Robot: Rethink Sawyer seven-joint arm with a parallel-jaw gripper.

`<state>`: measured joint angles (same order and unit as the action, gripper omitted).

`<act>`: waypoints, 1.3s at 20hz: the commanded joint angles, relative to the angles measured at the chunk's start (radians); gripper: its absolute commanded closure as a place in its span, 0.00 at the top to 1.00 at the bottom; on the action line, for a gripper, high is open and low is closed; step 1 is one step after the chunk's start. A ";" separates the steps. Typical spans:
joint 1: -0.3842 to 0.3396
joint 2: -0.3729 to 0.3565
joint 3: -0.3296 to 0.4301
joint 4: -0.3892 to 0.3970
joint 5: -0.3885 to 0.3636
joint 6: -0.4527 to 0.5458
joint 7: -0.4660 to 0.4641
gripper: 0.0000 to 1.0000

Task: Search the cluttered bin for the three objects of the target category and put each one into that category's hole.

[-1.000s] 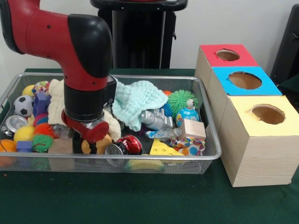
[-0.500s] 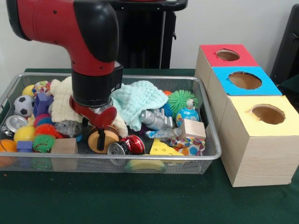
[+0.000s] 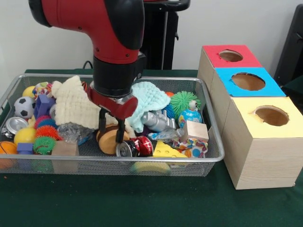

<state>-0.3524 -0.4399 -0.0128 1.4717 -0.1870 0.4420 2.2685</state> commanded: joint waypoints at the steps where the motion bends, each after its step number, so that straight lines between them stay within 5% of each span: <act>1: 0.065 0.074 -0.077 0.054 0.117 0.085 0.281 1.00; 7: 0.113 0.158 -0.170 0.047 0.305 0.126 0.426 1.00; 10: 0.117 0.158 -0.196 0.066 0.367 0.160 0.414 1.00; 17: 0.113 0.119 -0.224 0.173 0.438 0.185 0.387 1.00; 26: 0.250 -0.009 -0.283 0.285 0.598 0.344 0.566 1.00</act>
<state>-0.1789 -0.3936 -0.2902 1.5638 0.2810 0.5388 2.4375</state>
